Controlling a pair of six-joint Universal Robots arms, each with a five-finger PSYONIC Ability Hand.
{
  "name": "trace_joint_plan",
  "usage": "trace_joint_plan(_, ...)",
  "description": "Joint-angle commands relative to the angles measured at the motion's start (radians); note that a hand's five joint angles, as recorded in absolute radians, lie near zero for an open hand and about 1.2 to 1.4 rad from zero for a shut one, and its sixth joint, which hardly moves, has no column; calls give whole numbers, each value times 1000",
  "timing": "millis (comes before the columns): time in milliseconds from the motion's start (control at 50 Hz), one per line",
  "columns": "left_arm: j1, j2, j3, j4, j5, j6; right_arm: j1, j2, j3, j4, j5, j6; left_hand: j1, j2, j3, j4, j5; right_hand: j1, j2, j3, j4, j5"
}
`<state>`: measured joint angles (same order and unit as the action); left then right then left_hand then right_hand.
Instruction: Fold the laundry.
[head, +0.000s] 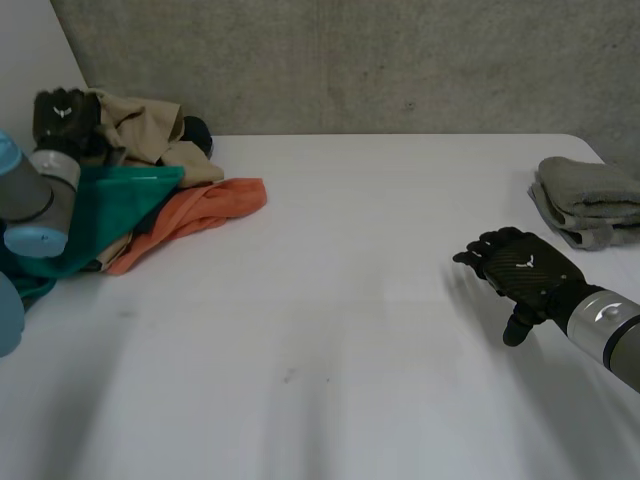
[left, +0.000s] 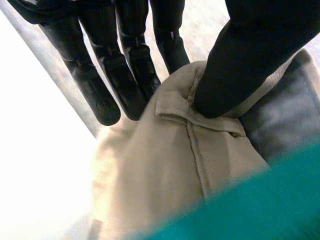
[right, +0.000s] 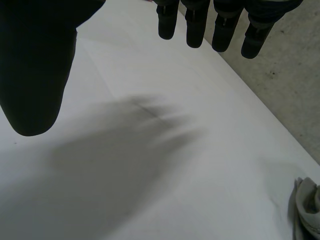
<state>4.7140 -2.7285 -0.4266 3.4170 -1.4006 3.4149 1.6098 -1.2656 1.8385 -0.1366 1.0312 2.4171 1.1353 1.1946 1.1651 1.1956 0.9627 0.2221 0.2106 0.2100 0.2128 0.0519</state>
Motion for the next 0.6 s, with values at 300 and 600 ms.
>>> trace_joint_plan(300,-451,811,-601,156,-44,-367,1,-144,-128,-3,125,250,261,202,231,201,259,-48,-36,-35,-38,-52)
trace_joint_plan(600,-802,595,-747,-1,-43,-414,-11,-183,-136,-1,129,290,-80,-139,-110,-140,-82,-48,-36,-35,-38,-52)
